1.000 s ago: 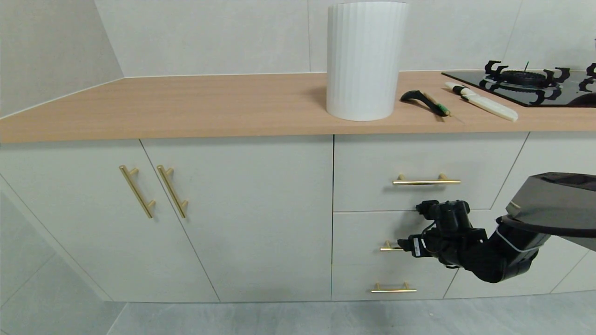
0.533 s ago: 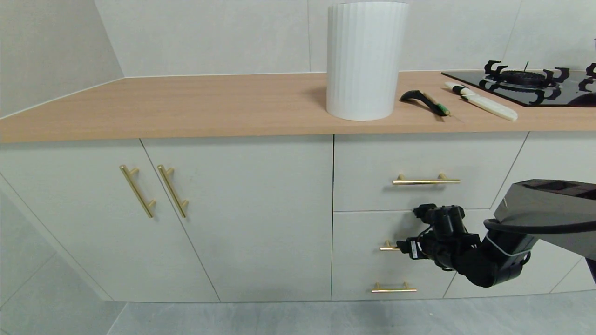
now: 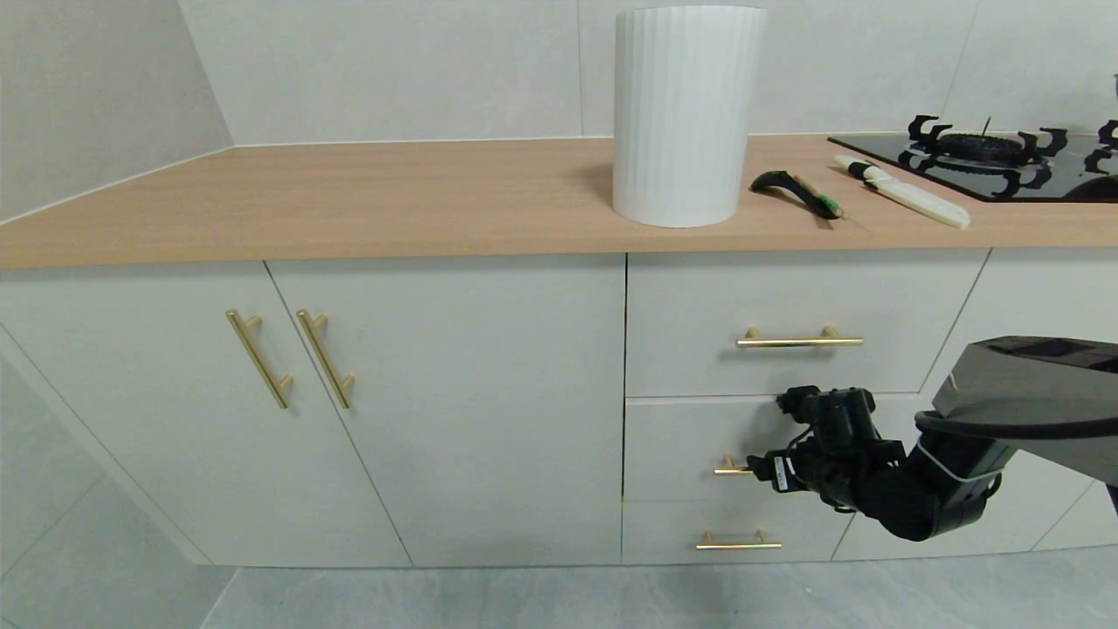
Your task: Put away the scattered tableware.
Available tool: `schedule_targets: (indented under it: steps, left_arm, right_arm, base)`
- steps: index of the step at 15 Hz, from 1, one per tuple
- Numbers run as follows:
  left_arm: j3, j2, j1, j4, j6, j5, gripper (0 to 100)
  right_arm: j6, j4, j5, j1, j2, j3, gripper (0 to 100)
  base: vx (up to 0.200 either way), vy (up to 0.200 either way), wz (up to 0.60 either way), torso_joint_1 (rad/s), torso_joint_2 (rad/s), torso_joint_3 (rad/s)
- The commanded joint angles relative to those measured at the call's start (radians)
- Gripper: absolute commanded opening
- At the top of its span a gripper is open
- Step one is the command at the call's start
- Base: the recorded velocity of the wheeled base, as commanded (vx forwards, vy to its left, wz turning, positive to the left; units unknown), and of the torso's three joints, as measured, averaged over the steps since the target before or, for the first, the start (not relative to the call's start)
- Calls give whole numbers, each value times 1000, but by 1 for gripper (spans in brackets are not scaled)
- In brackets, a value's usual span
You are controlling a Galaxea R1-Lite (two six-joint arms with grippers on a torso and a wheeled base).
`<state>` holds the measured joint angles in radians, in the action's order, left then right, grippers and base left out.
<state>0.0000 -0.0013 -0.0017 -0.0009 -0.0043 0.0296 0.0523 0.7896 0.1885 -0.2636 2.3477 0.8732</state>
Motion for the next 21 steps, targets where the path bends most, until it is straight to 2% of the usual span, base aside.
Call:
schedule_targets:
  steps: [1, 4, 5, 8, 10, 12, 15, 18, 21]
  left_arm:
    - [0, 1, 0, -1, 0, 1, 100]
    - [0, 1, 0, -1, 0, 0, 100]
    - [0, 1, 0, -1, 0, 0, 100]
    - [0, 1, 0, -1, 0, 1, 100]
    - [0, 1, 0, -1, 0, 1, 100]
    - [0, 1, 0, -1, 0, 1, 100]
    - [0, 1, 0, -1, 0, 0, 100]
    - [0, 1, 0, -1, 0, 1, 100]
    - [0, 1, 0, 1, 0, 1, 100]
  right_arm:
    - [-3, -3, 0, 0, -5, -8, 100]
    - [-19, -4, 0, -2, -16, -23, 100]
    - [-31, -47, 0, -5, -68, -56, 100]
    - [-101, -306, -24, -8, -268, -91, 100]
    - [-103, -507, -84, -25, -426, -83, 100]
    - [-101, -612, -104, -48, -567, -76, 100]
    - [-97, -653, -103, -85, -699, -76, 100]
    - [-75, -642, -95, -112, -705, -74, 100]
    - [-25, -536, -87, -112, -631, -72, 100]
  base:
    - [0, 0, 0, 0, 0, 0]
    - [0, 0, 0, 0, 0, 0]
    - [0, 0, 0, 0, 0, 0]
    - [0, 0, 0, 0, 0, 0]
    - [0, 0, 0, 0, 0, 0]
    - [0, 0, 0, 0, 0, 0]
    - [0, 0, 0, 0, 0, 0]
    - [0, 0, 0, 0, 0, 0]
    - [0, 0, 0, 0, 0, 0]
